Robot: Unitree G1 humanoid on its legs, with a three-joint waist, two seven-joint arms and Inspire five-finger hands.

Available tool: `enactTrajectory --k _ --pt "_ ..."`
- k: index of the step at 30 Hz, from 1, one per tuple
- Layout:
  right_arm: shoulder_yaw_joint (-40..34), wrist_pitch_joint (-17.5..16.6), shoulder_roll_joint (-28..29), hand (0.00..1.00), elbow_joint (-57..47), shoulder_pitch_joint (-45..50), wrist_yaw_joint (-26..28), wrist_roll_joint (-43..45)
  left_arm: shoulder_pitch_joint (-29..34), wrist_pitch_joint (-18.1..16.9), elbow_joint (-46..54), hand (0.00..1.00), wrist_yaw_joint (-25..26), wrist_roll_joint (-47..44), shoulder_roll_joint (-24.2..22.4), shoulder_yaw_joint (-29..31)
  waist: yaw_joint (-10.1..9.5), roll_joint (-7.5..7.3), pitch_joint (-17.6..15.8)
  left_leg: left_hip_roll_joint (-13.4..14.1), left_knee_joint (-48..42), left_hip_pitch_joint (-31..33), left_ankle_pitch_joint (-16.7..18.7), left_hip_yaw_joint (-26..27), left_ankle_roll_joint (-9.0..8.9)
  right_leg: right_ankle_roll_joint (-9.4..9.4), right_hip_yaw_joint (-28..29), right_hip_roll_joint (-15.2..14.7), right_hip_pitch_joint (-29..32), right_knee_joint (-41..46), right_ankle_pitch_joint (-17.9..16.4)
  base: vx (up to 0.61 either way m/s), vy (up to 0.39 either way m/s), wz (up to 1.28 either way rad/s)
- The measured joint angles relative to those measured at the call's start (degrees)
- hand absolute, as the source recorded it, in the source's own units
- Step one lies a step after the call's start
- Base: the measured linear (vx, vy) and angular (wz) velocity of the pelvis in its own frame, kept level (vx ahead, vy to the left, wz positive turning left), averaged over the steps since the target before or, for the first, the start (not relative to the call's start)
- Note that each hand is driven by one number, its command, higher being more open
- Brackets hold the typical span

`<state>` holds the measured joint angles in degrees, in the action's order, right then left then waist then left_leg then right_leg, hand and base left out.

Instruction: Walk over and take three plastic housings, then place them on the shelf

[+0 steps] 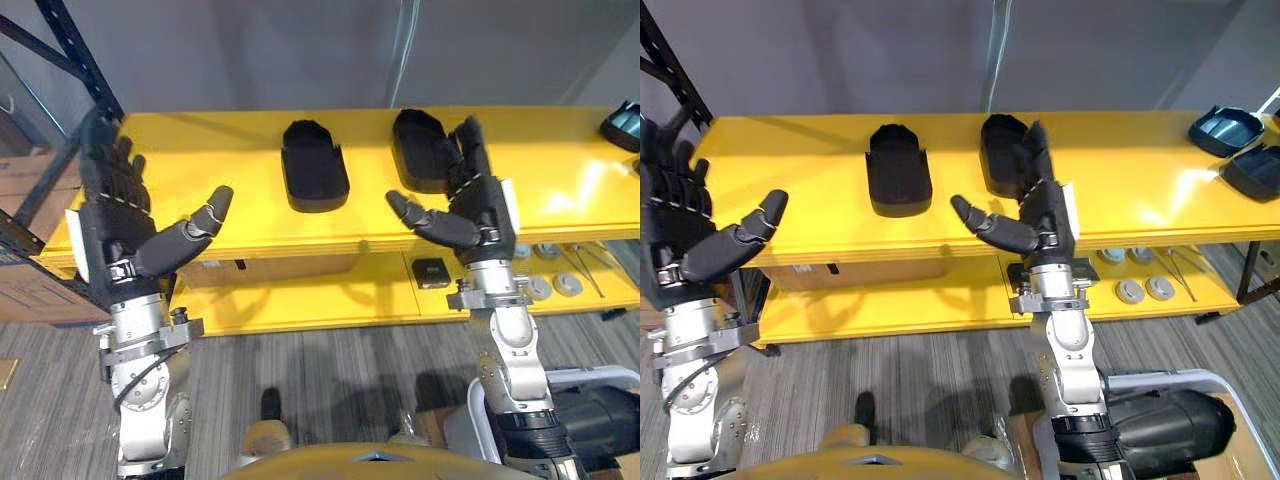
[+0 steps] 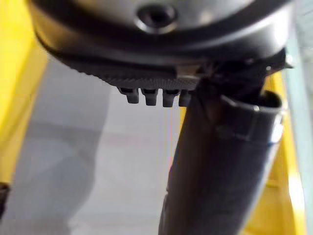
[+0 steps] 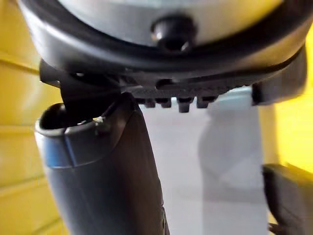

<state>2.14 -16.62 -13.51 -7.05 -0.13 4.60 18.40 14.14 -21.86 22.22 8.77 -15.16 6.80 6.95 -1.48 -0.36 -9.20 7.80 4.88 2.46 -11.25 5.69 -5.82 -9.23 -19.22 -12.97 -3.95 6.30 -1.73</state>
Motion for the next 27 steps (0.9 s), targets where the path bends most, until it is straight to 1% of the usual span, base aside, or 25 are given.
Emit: enactTrajectory --k 2,5,7,10,14,15,16,19,22,24,27 --pt "1.86 1.04 0.37 1.0 2.95 0.07 2.5 0.02 0.08 2.25 -1.76 1.0 -0.2 -0.01 -0.2 -2.18 -0.19 -0.07 -0.77 0.0 0.01 0.53 -0.18 -0.04 0.09 0.03 0.32 -0.04 0.78 0.53 -0.1 -0.04 -0.007 0.01" --pt "3.79 1.28 0.94 1.0 5.14 0.07 3.0 0.0 0.56 3.2 -1.82 1.0 -0.63 -0.22 -0.32 -3.55 -0.57 0.4 -1.46 0.01 0.0 0.5 -0.19 -0.04 0.09 0.01 0.5 -0.03 0.79 0.62 -0.17 0.0 0.0 0.0" --pt "4.0 1.28 0.95 1.0 5.52 -0.09 2.81 0.01 0.59 3.19 -1.81 1.0 -0.63 -0.53 -0.6 -3.93 -1.01 0.8 -1.68 0.03 -0.02 0.47 -0.2 -0.04 0.12 0.06 0.51 -0.01 0.79 0.69 -0.23 0.0 0.0 0.0" --pt "4.01 1.34 0.99 1.0 7.56 -1.26 2.28 0.01 0.73 3.2 -1.81 1.0 -0.54 -1.0 -1.73 -4.16 -1.47 0.91 -1.75 0.21 -0.04 0.41 -0.4 -0.05 0.38 0.13 0.53 0.14 0.79 0.89 -0.42 0.0 0.0 0.0" --pt "4.2 1.5 1.36 1.0 11.6 -4.39 2.03 -0.06 1.25 3.21 -1.81 1.0 -0.22 -1.02 -1.77 -4.58 -1.46 1.17 -2.44 0.47 -1.36 1.1 0.05 -0.18 0.27 0.34 0.64 0.15 1.44 2.31 -1.14 -0.01 -0.009 0.0" --pt "4.21 1.52 1.51 1.0 12.58 -5.61 1.68 -0.09 1.08 3.21 -1.81 1.0 0.06 -1.02 -1.77 -4.79 -1.5 1.27 -2.98 0.69 -2.83 1.9 0.72 -0.25 0.16 0.5 0.77 0.16 1.87 2.98 -1.38 -0.07 -0.045 0.02" --pt "4.19 1.53 1.61 1.0 13.75 -7.66 0.84 -0.13 0.84 3.21 -1.81 1.0 0.65 -1.0 -1.78 -5.37 -1.49 1.74 -4.02 0.94 -5.27 3.41 1.63 -0.8 0.13 0.74 0.72 0.18 2.74 4.37 -1.89 -0.08 -0.047 0.03" --pt "4.13 1.53 1.61 1.0 14.52 -11.13 -0.34 -0.15 0.79 3.21 -1.81 1.0 1.24 -1.01 -1.79 -6.49 -1.65 2.88 -5.6 1.21 -7.07 5.33 2.15 -1.32 -0.13 1.06 0.72 0.07 4.86 7.03 -2.83 -0.09 -0.039 0.05" --pt "4.09 1.56 1.69 1.0 16.53 -14.3 -0.59 -0.14 -0.19 3.24 -1.81 1.0 1.81 -1.0 -1.78 -6.63 -1.92 3.08 -7.21 1.41 -8.03 5.73 2.25 -1.68 -0.07 1.37 0.7 -0.1 5.69 9.32 -3.97 -0.07 -0.04 0.03" --pt "4.04 1.55 1.7 1.0 16.54 -15.47 -0.66 -0.14 -1.25 3.23 -1.8 1.0 2.18 -1.0 -1.77 -6.61 -2.21 3.19 -7.5 1.5 -8.68 7.23 2.26 -2.26 -0.04 1.58 0.49 -0.2 7.32 10.78 -4.73 -0.07 -0.047 0.09" --pt "4.0 1.54 1.65 1.0 18.41 -18.57 -0.45 -0.13 -1.78 3.23 -1.81 1.0 2.83 -1.01 -1.77 -6.61 -2.68 3.34 -8.88 1.33 -8.72 7.44 1.8 -2.51 0.58 1.73 0.47 -0.74 8.36 12.89 -5.76 -0.03 -0.037 0.06"
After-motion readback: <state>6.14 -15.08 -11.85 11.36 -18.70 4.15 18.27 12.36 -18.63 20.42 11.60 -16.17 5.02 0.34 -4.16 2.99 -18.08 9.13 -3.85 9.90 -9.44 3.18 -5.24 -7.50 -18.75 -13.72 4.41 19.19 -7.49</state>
